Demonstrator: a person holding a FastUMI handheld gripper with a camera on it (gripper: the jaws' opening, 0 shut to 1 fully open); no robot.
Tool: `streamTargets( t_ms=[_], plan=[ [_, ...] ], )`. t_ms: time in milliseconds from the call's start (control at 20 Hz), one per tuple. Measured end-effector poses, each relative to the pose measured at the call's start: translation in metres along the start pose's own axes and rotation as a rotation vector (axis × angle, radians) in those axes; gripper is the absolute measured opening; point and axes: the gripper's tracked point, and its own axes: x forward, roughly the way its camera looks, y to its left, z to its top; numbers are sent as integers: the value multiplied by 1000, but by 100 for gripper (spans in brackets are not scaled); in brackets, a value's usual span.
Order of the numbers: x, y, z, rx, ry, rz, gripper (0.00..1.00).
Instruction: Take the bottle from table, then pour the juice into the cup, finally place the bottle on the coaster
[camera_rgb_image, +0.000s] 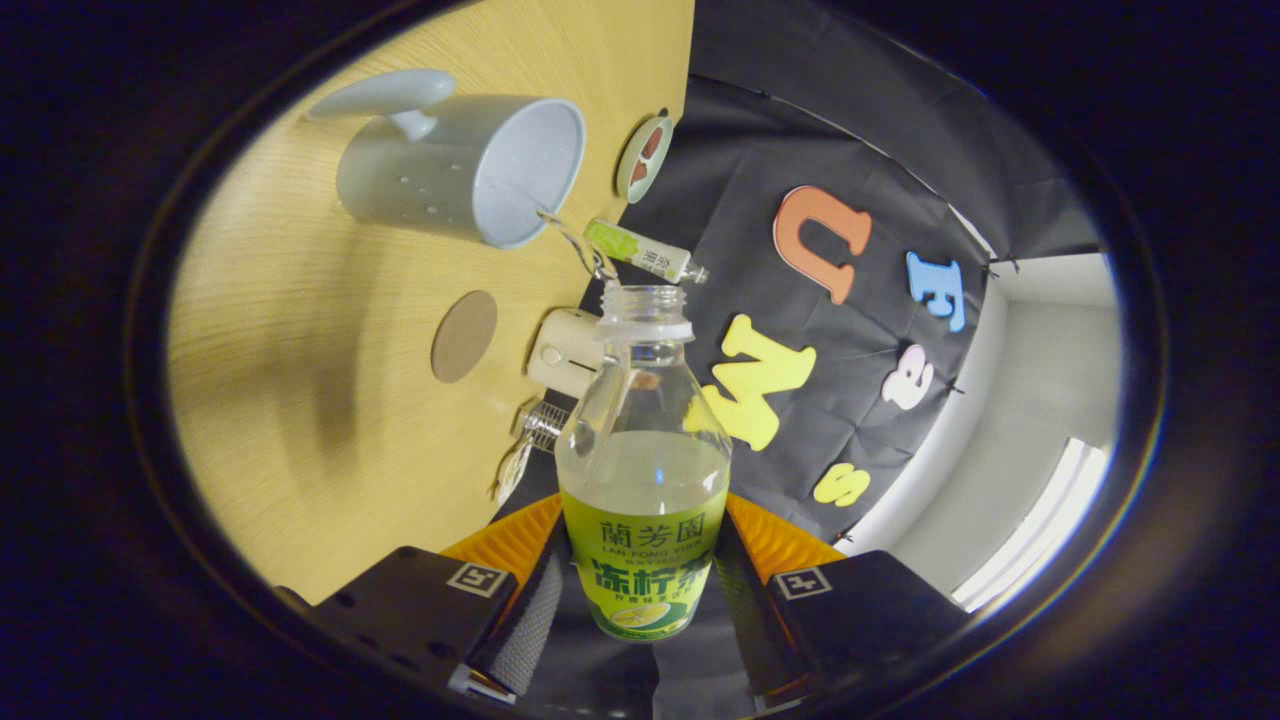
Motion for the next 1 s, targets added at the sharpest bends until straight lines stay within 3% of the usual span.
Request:
streamTargets(
  t_ms=[500, 1000],
  plan=[
    [2, -6, 5, -64, 6, -18, 82],
    [0, -23, 7, -124, 2, -88, 82]
  ],
)
